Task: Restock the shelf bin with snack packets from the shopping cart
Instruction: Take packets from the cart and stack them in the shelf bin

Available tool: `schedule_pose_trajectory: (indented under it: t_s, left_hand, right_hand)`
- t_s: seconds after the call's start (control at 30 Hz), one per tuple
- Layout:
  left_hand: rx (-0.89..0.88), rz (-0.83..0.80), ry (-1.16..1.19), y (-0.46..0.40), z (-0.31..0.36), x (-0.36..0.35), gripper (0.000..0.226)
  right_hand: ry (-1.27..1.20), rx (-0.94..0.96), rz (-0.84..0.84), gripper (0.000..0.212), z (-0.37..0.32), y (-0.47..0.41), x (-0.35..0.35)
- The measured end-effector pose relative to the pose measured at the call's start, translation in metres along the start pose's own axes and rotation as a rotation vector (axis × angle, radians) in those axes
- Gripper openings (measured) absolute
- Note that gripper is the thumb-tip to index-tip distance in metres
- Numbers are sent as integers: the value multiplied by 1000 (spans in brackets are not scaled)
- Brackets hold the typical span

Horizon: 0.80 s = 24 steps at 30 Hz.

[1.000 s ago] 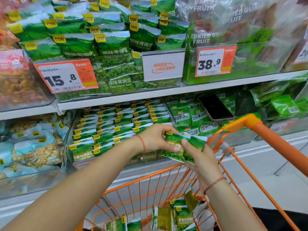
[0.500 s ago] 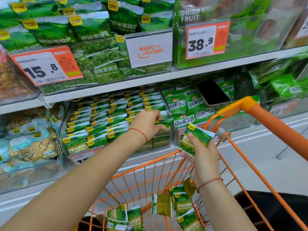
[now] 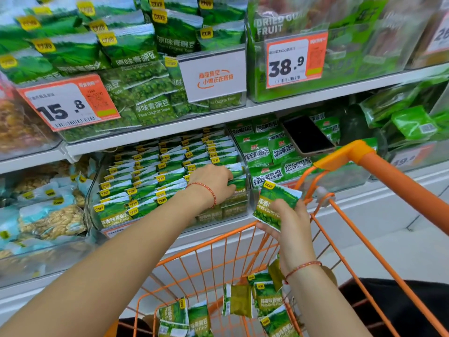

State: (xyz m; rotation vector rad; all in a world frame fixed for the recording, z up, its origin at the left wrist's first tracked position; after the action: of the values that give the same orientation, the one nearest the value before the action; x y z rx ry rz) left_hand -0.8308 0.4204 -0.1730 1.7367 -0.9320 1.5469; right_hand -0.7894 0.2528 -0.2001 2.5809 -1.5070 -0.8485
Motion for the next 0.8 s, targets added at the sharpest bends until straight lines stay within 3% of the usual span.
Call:
schedule_pose_trajectory:
  t_s: [0.13,0.27,0.33,0.4,0.5,0.63,0.8]
  left_hand:
    - [3,190,52,11,0,3,30]
    - [55,371,265,27,-14,10,31]
    - [-3,331,150,33,-20,5,38]
    - [-87,164,-6,37,-19,-7,46]
    - [-100,9,-50,36,-16,-25,53]
    - [-79,73,35,43,-23,-23,56]
    - [73,250,136,85,-68,-24,56]
  right_hand:
    - [28,-22,-4,61,-1,1,-1]
    - [6,-47,-2,66,1,-1,-2]
    - [29,-30,-58,62,3,1,-3]
    - [84,-12,-92,52,5,3,-6]
    - [164,32,-51,65,5,5,-6]
    - [282,123,-51,71,2,9,-4]
    - [459,132,-243,71,0,11,-26]
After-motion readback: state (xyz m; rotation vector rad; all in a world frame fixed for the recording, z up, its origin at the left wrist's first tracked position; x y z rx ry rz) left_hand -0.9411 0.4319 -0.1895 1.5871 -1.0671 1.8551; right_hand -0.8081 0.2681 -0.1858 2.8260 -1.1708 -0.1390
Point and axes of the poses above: each hand's wrist, its own y-axis away from the middle knuckle, its own x-axis out of the back of the hand, z = x × y, the point moved 1 cm from there along -y, towards the middle knuckle, and after that the axes turned 3 degrees about -y, right-handed, at the moved point
